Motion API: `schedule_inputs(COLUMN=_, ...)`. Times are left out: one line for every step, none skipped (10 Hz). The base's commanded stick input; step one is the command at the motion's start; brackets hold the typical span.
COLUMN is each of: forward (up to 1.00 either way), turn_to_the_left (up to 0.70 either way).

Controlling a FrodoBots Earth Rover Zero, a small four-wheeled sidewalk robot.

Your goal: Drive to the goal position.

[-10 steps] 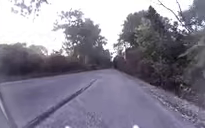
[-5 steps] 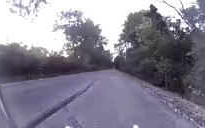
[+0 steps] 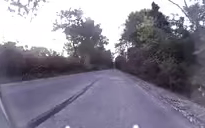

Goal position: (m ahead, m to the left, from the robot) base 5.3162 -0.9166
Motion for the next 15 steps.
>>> schedule_inputs(forward=0.7, turn_to_the_left=-0.17)
schedule_inputs(forward=0.7, turn_to_the_left=0.0)
schedule_inputs(forward=0.7, turn_to_the_left=0.0)
schedule_inputs(forward=0.7, turn_to_the_left=0.0)
schedule_inputs(forward=0.7, turn_to_the_left=0.0)
schedule_inputs(forward=0.7, turn_to_the_left=0.0)
schedule_inputs(forward=0.7, turn_to_the_left=0.0)
schedule_inputs(forward=0.7, turn_to_the_left=0.0)
schedule_inputs(forward=0.7, turn_to_the_left=0.0)
schedule_inputs(forward=0.7, turn_to_the_left=0.0)
schedule_inputs(forward=0.7, turn_to_the_left=0.0)
schedule_inputs(forward=0.7, turn_to_the_left=0.02)
schedule_inputs(forward=0.7, turn_to_the_left=0.08)
schedule_inputs(forward=0.7, turn_to_the_left=0.0)
schedule_inputs(forward=0.7, turn_to_the_left=0.0)
